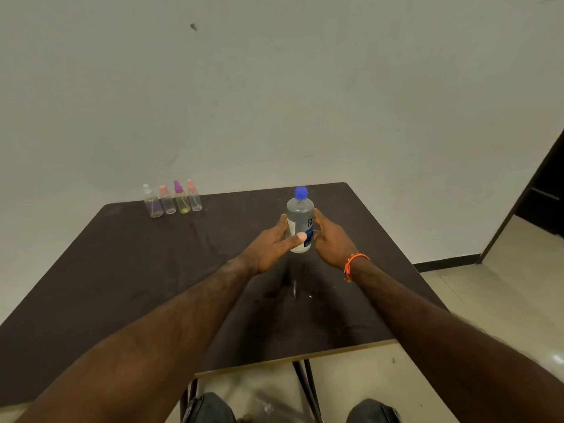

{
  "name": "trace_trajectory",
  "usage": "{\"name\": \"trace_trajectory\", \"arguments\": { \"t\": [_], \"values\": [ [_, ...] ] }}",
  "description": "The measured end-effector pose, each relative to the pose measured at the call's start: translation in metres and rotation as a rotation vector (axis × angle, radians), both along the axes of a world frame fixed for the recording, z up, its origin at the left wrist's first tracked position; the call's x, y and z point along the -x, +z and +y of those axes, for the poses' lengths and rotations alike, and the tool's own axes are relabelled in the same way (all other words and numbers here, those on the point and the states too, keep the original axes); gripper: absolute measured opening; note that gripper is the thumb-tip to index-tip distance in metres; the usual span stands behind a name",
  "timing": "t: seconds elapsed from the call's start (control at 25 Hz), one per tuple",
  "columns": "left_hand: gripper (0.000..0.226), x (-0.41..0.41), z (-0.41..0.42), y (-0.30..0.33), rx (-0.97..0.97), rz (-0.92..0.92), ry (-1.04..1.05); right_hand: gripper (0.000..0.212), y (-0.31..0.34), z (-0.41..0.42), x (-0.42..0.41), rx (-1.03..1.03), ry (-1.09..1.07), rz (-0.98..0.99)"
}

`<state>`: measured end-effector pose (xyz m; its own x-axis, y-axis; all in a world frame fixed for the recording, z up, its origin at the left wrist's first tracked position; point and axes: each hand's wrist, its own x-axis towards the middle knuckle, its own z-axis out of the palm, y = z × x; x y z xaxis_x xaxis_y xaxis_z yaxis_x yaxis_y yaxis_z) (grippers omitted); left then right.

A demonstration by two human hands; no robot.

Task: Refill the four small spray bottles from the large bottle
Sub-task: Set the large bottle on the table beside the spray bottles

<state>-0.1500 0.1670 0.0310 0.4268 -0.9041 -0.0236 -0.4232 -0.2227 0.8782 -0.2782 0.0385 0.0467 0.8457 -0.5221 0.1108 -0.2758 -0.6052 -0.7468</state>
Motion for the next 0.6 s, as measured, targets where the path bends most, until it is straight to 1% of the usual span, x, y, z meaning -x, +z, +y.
{"name": "trace_trajectory", "arguments": {
  "t": [0.08,0.16,0.24,0.36,0.48,0.6],
  "values": [
    [0.091,0.007,0.011,-0.014,-0.054,-0.036,-0.003,0.062,-0.008,0.011,0.009,-0.017,-0.003,0.023],
    [0.103,0.010,0.018,-0.024,-0.136,-0.126,-0.027,0.064,-0.013,0.019,0.016,-0.041,0.007,0.050],
    [0.111,0.014,0.022,-0.031,-0.175,-0.198,-0.057,0.068,-0.016,0.027,0.021,-0.073,0.028,0.048],
    [0.116,0.020,0.020,-0.035,-0.165,-0.218,-0.060,0.073,-0.019,0.030,0.022,-0.119,0.030,0.041],
    [0.120,0.017,0.014,-0.039,-0.161,-0.224,-0.062,0.076,-0.023,0.028,0.020,-0.114,0.042,0.039],
    [0.116,0.011,0.016,-0.041,-0.165,-0.340,-0.008,0.078,-0.031,0.023,0.016,-0.050,0.017,0.024]
  ]
}}
